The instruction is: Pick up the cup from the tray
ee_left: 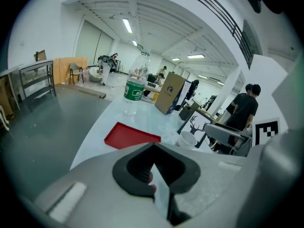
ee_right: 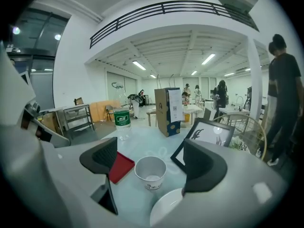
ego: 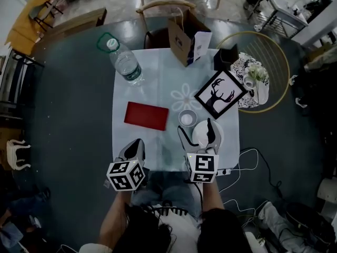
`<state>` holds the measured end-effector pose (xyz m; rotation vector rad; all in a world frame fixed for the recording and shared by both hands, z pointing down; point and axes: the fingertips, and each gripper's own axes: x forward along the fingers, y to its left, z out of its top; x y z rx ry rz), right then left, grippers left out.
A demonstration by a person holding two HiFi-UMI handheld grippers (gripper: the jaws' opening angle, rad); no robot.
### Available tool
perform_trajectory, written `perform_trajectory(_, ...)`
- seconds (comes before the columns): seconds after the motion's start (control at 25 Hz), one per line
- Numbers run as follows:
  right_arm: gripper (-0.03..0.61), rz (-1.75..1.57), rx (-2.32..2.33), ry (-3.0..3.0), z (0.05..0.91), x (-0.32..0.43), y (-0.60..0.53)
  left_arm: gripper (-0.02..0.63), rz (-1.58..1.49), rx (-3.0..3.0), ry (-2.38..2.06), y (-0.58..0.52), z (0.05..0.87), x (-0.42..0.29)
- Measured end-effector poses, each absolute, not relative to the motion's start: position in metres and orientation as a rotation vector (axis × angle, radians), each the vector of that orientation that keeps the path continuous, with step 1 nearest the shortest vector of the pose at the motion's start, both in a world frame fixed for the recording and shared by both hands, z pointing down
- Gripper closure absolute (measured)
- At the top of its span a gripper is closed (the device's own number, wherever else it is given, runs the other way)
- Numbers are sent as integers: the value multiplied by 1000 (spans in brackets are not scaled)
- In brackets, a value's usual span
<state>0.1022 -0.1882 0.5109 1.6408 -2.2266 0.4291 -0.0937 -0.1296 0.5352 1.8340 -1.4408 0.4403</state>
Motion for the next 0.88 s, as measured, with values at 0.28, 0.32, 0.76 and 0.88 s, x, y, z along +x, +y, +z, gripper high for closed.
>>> perform_trajectory(0.28,301,437,1658,-2176,484,106,-160,614,350,1919,-1461,-123,499,-87)
perform_trajectory(0.32,316,416,1656,-2177,478,103,-156,614,350,1940,-1460,-121,494,-86)
perform_trajectory(0.76,552,339,1704,-2111,452,77,-102,614,275,2017,-1483,-75,463,-99)
perform_trajectory(0.88,552,345,1686,-2091,455,64,-83,614,268,2038,-1488,-57,456,-107)
